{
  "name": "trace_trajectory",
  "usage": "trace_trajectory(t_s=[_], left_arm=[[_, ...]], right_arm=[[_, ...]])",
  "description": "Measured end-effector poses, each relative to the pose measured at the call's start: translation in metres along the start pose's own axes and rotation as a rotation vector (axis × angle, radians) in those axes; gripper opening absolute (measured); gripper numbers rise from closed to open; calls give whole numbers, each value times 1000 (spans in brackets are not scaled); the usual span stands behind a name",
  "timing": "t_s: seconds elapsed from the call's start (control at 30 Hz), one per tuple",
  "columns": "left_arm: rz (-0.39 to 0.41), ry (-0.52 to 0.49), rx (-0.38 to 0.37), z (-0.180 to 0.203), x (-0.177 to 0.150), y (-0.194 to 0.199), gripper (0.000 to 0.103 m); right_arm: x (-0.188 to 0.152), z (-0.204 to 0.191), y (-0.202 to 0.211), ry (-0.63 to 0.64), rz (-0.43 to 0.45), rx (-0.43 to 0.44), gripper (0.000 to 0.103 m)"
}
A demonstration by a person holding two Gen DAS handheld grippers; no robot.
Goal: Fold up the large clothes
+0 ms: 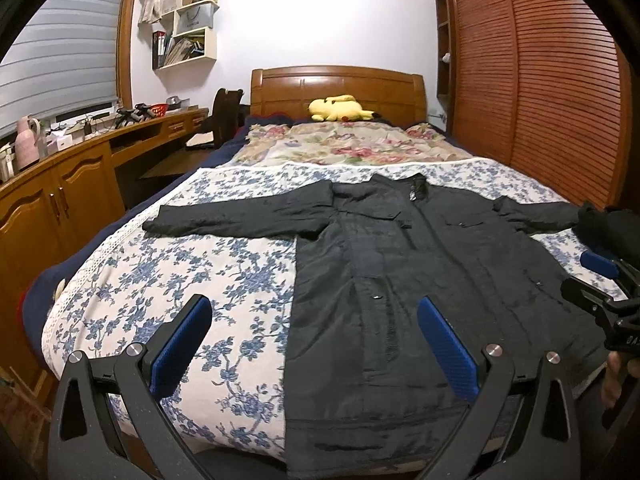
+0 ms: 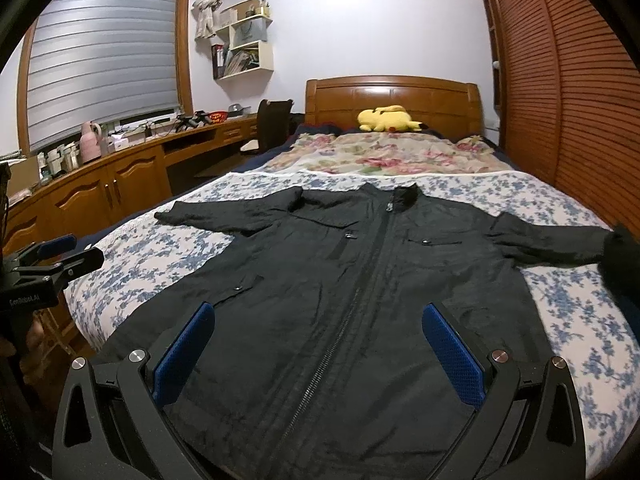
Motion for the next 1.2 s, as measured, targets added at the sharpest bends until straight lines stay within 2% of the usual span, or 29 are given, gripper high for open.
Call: trace_trajectory(t_s=[0.17,0.33,0.63,0.87,1.03,1.13,1.2], left_arm=[[-27,30,15,-15,-6,-23,103],[-56,10,53,-29,-10,-52,103],[-80,42,105,-68,-11,-78,103],[-92,72,154,-106,2,-87,103],[-112,108,160,-130,9,-106,103],[-132,131,148,-141,13,-122,103],[-147,152,131,-148,15,-135,103]], right_arm=[[-4,3,-25,11,-30,31,103],[0,7,-47,22,-69,51,103],[23,8,-96,43,-95,93,103],[44,-12,-139,79,-78,144,103],[24,-14,-176,147,-116,114,103],[4,-6,-188,120,-181,134,103],[0,-1,-188,97,-192,143,103]])
Point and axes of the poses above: each gripper's, at about its wrist camera, not at the fingertips, and y roughly against the way its jaws point, z to its right, x to its top, the point moved 6 cm from there along -y, roughly the way its jaws point, and after that the axes turned 6 degrees about z, right-handed, at the moved point
